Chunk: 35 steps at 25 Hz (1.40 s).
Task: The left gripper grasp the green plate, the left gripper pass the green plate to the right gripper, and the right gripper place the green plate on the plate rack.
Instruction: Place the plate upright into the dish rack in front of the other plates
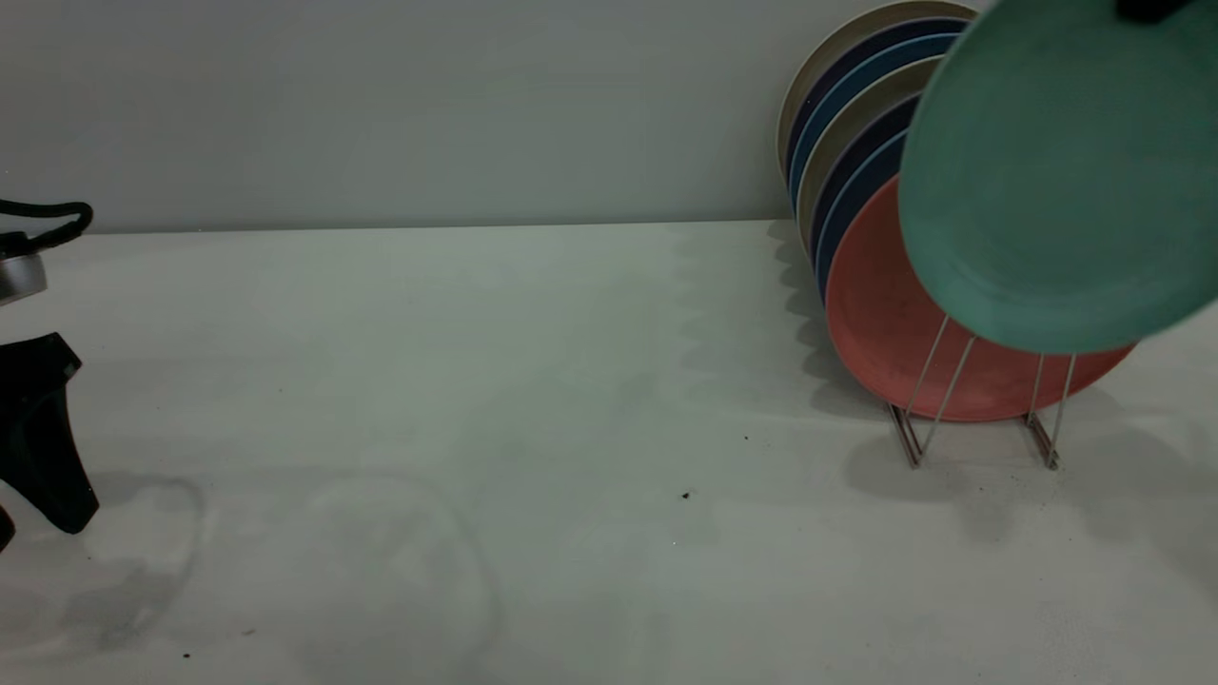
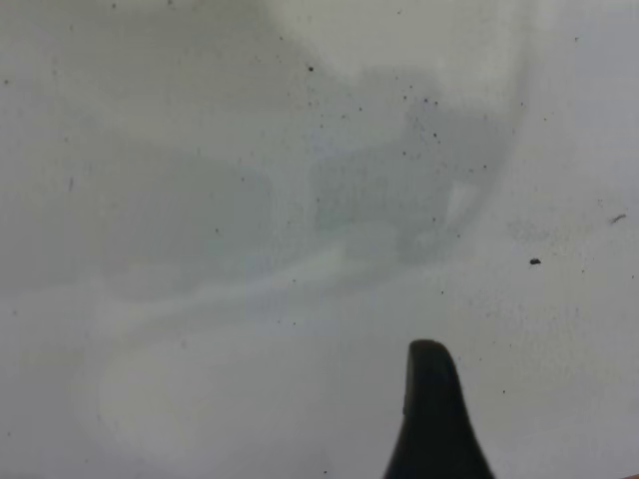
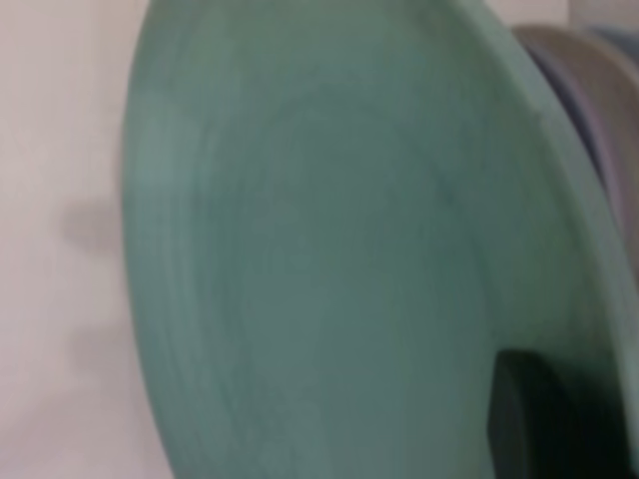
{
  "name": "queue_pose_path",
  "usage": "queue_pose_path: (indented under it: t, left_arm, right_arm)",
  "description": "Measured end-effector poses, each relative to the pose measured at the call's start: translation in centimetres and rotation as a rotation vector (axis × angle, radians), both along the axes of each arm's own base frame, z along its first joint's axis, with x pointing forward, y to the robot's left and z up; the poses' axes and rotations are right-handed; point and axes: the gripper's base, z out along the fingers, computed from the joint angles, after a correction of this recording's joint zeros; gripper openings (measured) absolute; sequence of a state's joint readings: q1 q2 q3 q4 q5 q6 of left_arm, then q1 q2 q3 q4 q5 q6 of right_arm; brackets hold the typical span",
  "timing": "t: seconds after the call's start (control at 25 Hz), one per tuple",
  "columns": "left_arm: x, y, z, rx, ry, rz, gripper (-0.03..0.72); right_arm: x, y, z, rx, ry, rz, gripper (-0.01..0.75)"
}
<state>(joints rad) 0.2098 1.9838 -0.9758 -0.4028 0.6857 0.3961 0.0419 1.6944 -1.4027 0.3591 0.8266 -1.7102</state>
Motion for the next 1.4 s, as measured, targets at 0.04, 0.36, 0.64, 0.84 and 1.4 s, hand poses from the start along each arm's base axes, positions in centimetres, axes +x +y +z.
queue_pose_path:
  t: [0.04,0.36,0.64,0.84,1.4]
  left_arm:
    - [0.0,0.0,0.0,0.000,0.000,0.000,0.535]
    - [0.0,0.0,0.0,0.000,0.000,0.000,0.533]
    - [0.0,0.0,0.0,0.003,-0.003,0.001,0.533]
    - [0.0,0.0,0.0,0.004,-0.005,0.002,0.531]
    - [0.1,0.0,0.0,0.004,-0.008,0.008,0.530]
  right_arm:
    - [0.1,0.1,0.1,0.005,-0.011,0.007,0.064]
    - [1.9,0.0,-0.7,0.032,-0.053,-0.064,0.064]
    - [2.8,-0.2,-2.3,0.019,-0.025,-0.097,0.064]
    - [3.1,-0.3,-2.7,0.012,-0.023,-0.106,0.064]
    - [2.5,0.1,-3.0,0.086,0.071,-0.139,0.236]
